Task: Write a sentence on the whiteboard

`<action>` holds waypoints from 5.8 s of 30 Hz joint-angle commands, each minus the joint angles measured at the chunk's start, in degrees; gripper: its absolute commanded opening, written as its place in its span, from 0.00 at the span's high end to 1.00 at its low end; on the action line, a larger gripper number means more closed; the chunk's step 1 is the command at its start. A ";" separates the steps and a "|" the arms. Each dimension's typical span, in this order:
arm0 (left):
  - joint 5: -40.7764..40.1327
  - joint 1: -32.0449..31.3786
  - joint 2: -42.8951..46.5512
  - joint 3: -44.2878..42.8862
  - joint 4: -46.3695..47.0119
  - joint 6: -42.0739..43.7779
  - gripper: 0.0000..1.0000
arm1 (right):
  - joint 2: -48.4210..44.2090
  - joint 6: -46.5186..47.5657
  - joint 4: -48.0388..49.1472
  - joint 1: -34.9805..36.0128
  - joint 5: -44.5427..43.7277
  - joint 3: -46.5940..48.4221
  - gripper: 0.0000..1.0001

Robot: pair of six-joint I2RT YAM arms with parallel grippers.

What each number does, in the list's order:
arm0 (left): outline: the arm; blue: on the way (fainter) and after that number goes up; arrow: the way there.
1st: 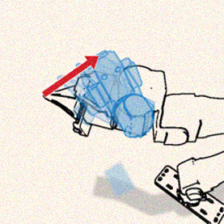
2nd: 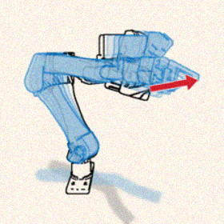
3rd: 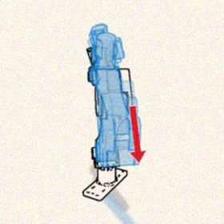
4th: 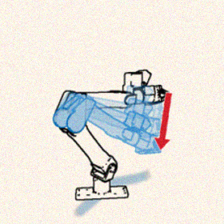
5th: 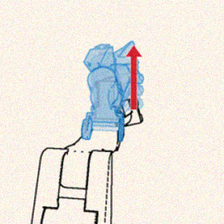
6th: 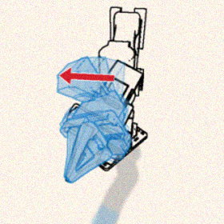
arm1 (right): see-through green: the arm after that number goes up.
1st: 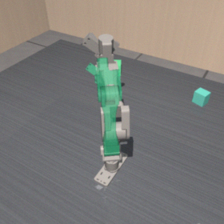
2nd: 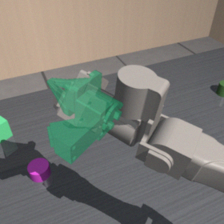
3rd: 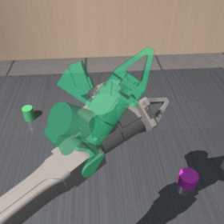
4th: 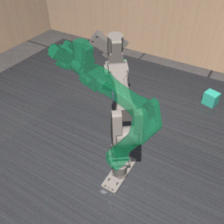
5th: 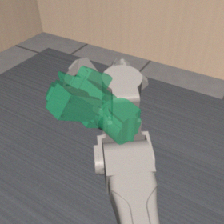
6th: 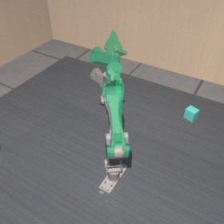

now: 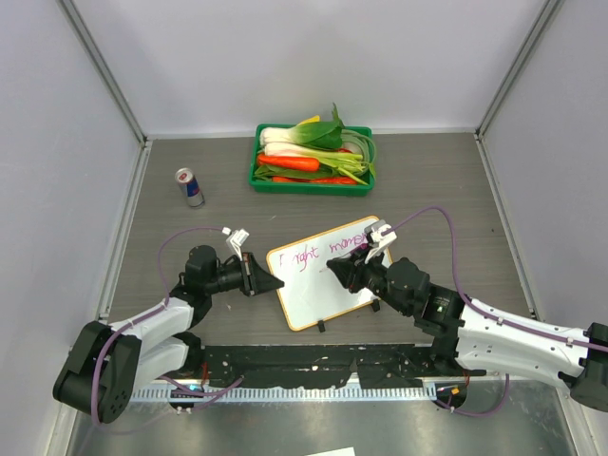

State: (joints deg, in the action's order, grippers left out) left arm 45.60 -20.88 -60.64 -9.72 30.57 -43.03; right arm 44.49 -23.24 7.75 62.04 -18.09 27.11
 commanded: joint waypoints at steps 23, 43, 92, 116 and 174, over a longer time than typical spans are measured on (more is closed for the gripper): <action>-0.87 0.05 -0.88 -0.66 0.19 2.16 1.00 | 13.07 -1.10 16.41 0.27 4.99 1.01 0.99; -0.87 -0.03 -0.71 -0.66 0.19 2.07 1.00 | 22.13 -2.68 16.86 0.62 3.85 3.91 0.99; -0.96 -0.03 -0.44 -0.57 0.11 2.07 1.00 | 20.11 -2.77 10.00 0.98 1.74 2.24 0.99; -0.87 -0.03 -0.35 -0.57 0.11 2.16 1.00 | 21.78 -2.95 9.48 0.97 -2.22 5.67 0.98; -0.96 0.05 0.26 -0.31 -0.16 2.07 1.00 | 11.67 -4.53 8.95 0.89 2.09 3.29 0.99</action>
State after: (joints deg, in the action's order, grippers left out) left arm 45.69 -20.86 -60.84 -9.82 30.61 -43.03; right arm 56.99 -28.42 15.09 63.09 -15.09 28.64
